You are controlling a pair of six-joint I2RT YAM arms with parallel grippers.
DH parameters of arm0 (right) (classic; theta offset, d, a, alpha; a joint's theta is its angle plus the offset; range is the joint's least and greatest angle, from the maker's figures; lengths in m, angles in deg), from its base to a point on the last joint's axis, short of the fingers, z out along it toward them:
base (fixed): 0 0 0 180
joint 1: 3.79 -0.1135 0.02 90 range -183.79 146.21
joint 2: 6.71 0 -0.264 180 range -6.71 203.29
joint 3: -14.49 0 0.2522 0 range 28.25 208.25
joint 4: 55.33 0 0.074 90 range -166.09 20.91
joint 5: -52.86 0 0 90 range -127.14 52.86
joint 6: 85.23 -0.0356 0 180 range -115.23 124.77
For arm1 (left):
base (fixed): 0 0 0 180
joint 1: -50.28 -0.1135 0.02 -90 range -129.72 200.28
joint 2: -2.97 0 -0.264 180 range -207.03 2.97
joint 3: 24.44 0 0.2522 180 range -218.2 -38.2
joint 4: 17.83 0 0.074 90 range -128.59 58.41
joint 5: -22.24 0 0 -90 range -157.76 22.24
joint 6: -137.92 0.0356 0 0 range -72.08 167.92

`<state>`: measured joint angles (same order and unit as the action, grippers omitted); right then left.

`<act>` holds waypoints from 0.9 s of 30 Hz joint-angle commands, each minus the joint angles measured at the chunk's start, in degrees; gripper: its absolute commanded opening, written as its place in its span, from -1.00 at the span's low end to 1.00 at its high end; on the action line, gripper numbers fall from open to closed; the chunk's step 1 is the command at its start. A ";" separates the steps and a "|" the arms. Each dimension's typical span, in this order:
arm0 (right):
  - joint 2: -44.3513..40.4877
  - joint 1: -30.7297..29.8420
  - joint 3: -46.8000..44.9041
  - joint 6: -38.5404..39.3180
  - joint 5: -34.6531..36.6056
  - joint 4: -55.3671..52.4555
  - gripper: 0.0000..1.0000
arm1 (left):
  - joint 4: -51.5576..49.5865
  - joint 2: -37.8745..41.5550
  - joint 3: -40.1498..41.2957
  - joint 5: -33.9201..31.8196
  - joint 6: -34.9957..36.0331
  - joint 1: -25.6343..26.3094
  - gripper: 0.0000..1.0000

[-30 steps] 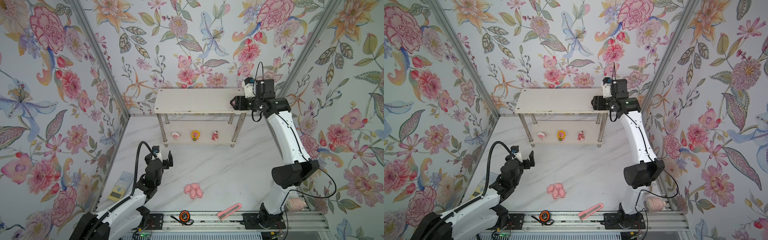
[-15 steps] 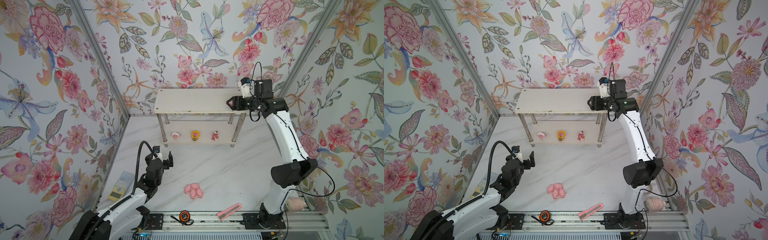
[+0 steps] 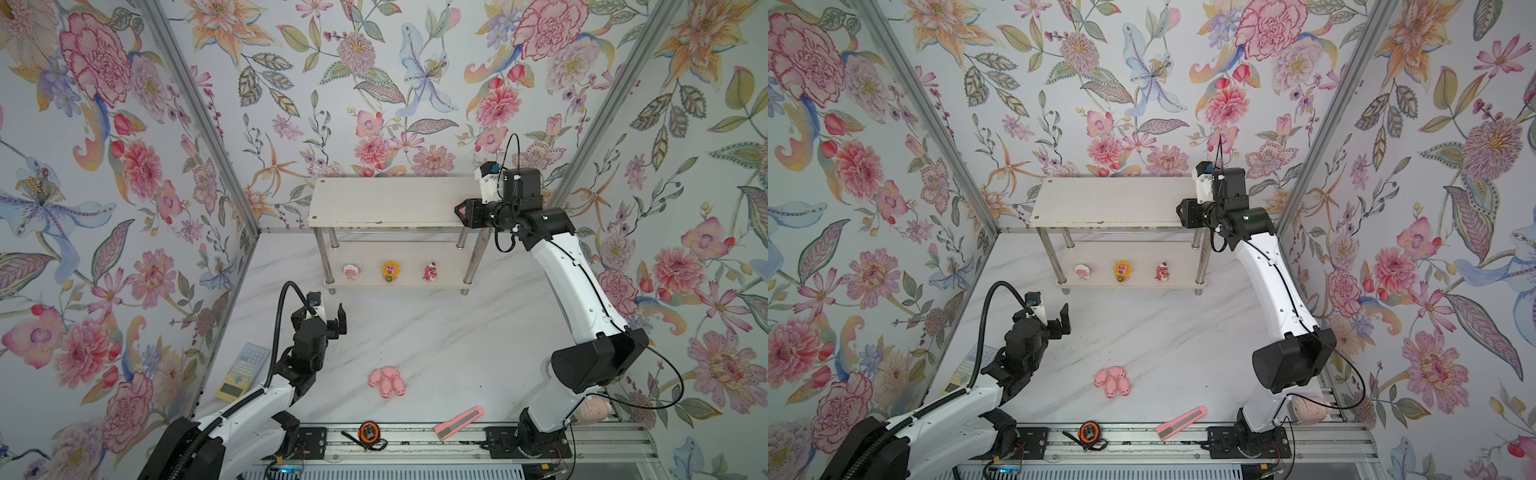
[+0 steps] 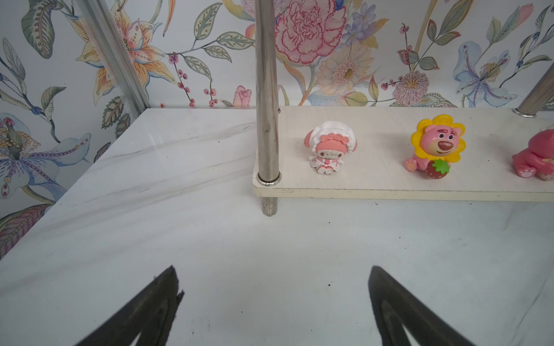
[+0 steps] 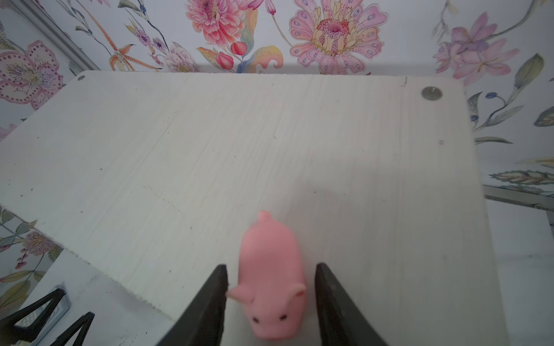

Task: Organize plastic toys on shelves
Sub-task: Place the plastic toy on the shelf.

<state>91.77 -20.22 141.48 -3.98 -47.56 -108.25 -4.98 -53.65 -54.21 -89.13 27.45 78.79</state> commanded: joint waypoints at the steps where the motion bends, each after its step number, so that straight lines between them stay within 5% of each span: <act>1: -0.85 0.01 -3.63 -3.39 3.33 0.96 -0.15 | 0.46 0.63 -2.01 0.09 -0.54 -0.48 0.98; 11: -3.24 -0.22 -7.21 -5.16 4.85 3.73 -0.39 | -0.08 1.64 -2.01 -0.16 -0.54 -0.48 0.98; 27: -5.33 -1.82 -11.47 -7.26 10.95 6.88 -0.28 | -0.20 2.28 -1.39 -0.11 -0.84 -0.48 0.98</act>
<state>85.85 -21.53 131.29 -10.04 -37.85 -99.81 -5.00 -52.40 -54.50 -89.08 27.29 78.79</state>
